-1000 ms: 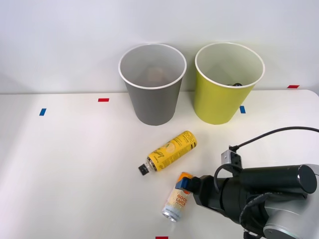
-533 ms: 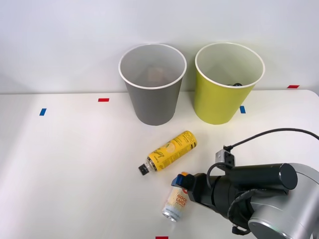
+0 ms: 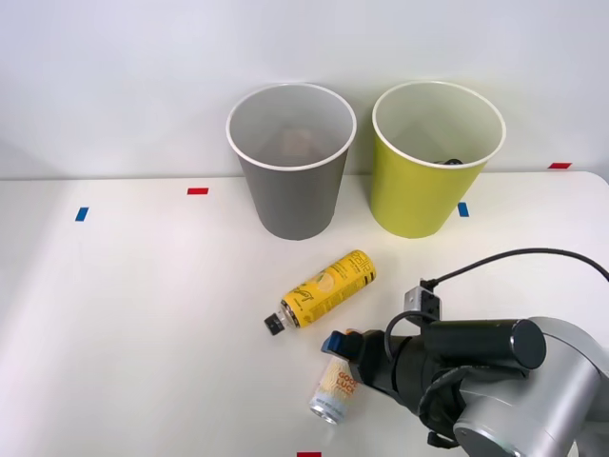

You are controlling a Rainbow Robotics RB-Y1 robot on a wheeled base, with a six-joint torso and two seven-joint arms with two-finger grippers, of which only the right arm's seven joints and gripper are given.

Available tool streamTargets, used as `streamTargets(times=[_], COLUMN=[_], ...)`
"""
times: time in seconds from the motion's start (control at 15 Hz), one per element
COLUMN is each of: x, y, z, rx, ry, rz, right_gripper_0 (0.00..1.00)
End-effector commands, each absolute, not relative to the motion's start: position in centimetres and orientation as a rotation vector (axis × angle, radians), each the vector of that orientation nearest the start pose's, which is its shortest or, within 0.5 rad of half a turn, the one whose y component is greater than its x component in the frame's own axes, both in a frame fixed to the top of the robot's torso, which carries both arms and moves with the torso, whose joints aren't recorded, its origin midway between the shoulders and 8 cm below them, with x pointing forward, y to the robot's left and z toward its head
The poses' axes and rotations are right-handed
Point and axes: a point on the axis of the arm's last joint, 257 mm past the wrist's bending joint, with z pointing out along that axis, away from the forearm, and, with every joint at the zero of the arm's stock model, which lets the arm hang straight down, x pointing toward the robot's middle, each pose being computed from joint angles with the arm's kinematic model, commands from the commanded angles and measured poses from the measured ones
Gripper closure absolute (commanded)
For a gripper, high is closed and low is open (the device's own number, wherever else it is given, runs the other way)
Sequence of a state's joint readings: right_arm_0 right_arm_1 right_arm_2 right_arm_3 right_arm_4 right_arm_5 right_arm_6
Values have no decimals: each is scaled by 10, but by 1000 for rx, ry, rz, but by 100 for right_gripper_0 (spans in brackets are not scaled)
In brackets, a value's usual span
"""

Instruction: Put cans in the gray bin, plastic bottles in the light green bin

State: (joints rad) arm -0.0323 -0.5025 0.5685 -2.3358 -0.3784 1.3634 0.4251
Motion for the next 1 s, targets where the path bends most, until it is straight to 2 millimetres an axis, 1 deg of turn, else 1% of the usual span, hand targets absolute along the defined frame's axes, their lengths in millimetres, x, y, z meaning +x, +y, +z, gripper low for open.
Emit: streamTargets(times=[0.07, 0.4, 0.53, 0.8, 1.0], x=[335, 344, 348, 349, 352], y=[-63, -51, -46, -44, -46], z=[-294, -300, -298, -296, -297], rx=[406, 480, 502, 514, 527], ry=[2567, 2555, 2541, 2532, 2520], rz=[646, 660, 670, 676, 662], right_gripper_0=[0, 0, 0, 0, 0])
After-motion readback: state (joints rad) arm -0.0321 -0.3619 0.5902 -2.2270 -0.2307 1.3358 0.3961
